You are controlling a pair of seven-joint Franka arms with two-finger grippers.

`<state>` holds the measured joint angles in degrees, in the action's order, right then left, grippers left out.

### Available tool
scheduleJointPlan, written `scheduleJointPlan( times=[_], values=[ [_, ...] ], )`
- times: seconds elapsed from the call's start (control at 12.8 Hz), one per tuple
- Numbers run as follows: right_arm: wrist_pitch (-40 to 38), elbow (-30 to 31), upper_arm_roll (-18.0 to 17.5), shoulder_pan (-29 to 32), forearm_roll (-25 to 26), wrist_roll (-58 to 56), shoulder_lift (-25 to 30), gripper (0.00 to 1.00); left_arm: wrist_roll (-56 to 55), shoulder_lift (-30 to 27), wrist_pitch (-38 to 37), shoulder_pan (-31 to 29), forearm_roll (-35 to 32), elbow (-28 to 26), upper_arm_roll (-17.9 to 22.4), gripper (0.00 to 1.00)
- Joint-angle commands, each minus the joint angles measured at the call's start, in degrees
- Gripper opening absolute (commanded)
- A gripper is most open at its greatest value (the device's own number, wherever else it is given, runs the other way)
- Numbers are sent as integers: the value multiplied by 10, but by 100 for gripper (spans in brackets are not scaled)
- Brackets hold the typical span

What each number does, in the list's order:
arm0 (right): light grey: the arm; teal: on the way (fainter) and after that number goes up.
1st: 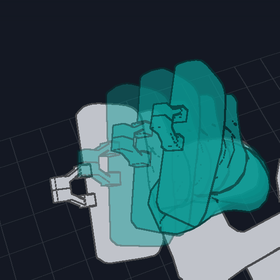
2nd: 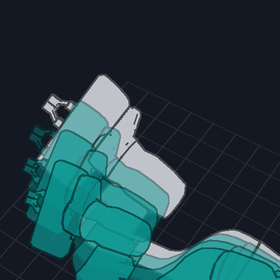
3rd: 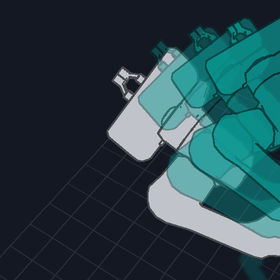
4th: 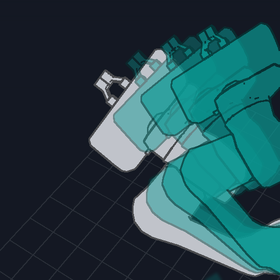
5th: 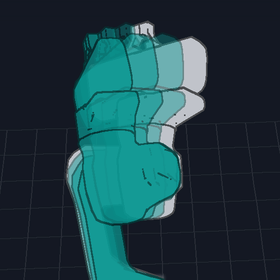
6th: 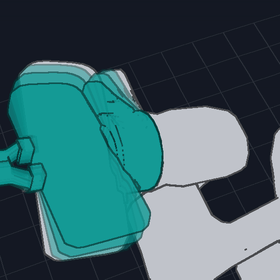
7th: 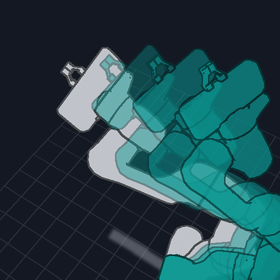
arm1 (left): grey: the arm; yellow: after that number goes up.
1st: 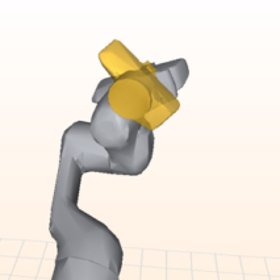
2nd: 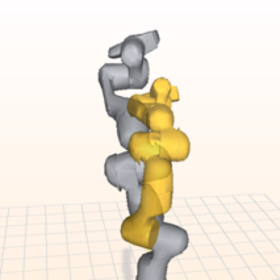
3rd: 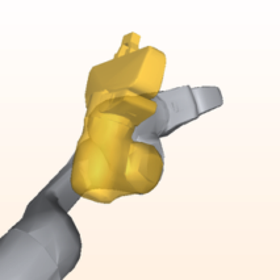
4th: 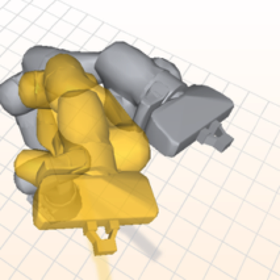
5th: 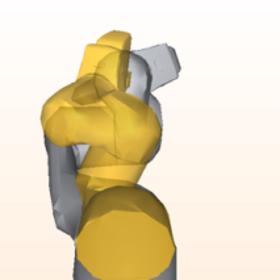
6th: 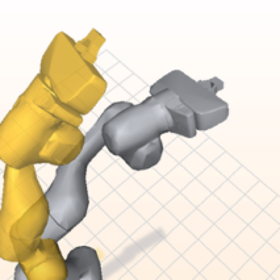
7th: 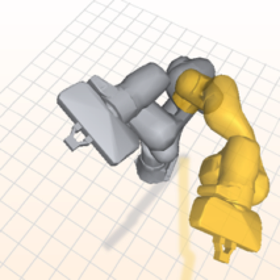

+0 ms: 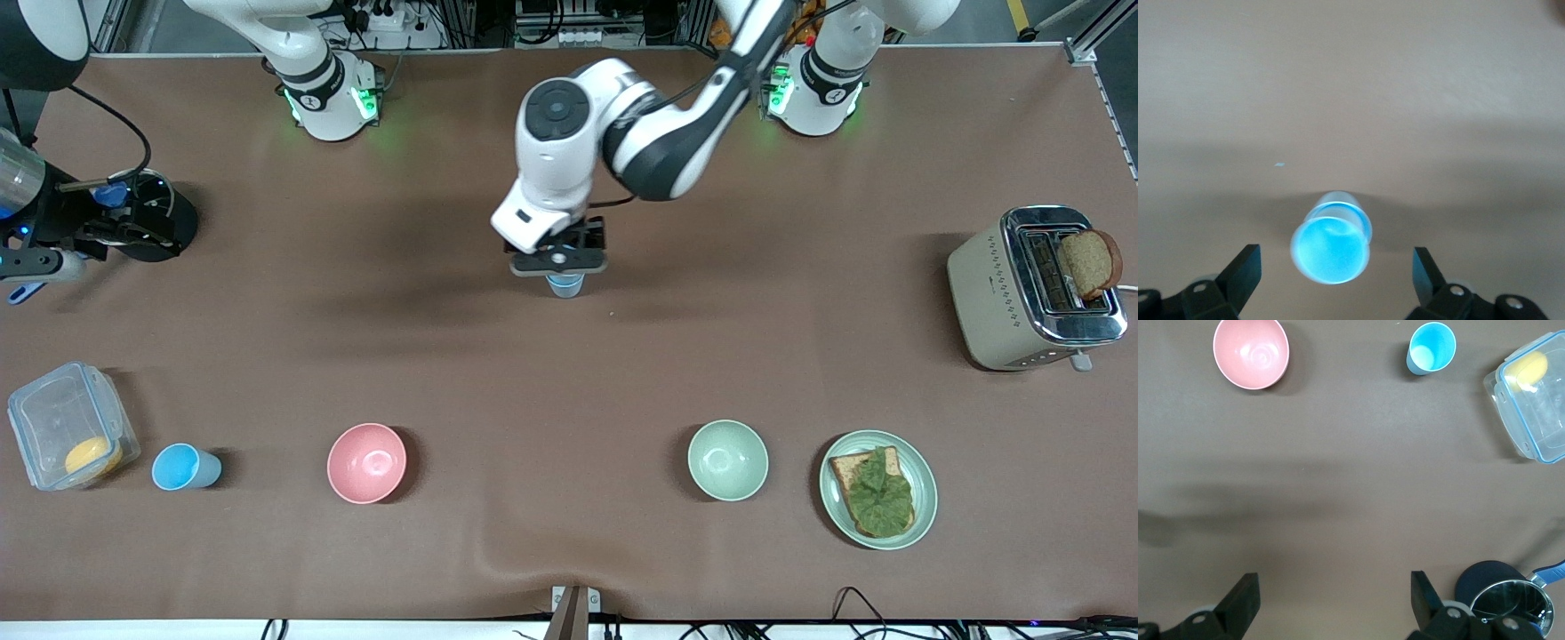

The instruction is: Stack blue cups with both arms

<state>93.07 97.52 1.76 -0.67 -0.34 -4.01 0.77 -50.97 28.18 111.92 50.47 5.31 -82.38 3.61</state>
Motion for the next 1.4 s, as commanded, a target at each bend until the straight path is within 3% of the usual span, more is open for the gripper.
scheduleJointPlan(
  times=[0.0,0.31,0.54,0.78,1.32],
  values=[
    [-8,-15,-9,12,1,-4,-9,100,-6,-82,-53,-54,-16,-49,-8,100],
    [-8,-15,-9,11,1,-4,-9,100,101,-214,-71,-155,-17,-143,-15,100],
    [-8,-15,-9,11,1,-4,-9,100,176,-275,-130,-264,-17,-160,-50,100],
    [-8,-16,-9,8,1,-4,-9,100,282,-305,-159,-333,-21,-162,-49,100],
    [-9,-22,-9,8,1,-4,-9,100,419,-336,-191,-417,-52,-162,-45,100]
  ],
)
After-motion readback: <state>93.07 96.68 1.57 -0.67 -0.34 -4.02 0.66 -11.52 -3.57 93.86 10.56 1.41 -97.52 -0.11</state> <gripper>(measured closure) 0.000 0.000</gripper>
